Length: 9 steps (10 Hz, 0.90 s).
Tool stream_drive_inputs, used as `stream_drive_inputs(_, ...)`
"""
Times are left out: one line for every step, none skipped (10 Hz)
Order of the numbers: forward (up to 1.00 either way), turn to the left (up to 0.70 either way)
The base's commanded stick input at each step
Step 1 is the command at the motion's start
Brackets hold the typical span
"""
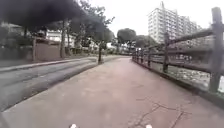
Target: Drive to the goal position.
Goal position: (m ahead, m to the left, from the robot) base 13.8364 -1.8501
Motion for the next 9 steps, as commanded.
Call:
stream_drive_inputs(1.00, 0.00)
stream_drive_inputs(1.00, 0.00)
stream_drive_inputs(1.00, 0.00)
stream_drive_inputs(1.00, 0.00)
stream_drive_inputs(1.00, 0.00)
stream_drive_inputs(1.00, 0.00)
stream_drive_inputs(1.00, 0.00)
stream_drive_inputs(1.00, 0.00)
stream_drive_inputs(1.00, 0.00)
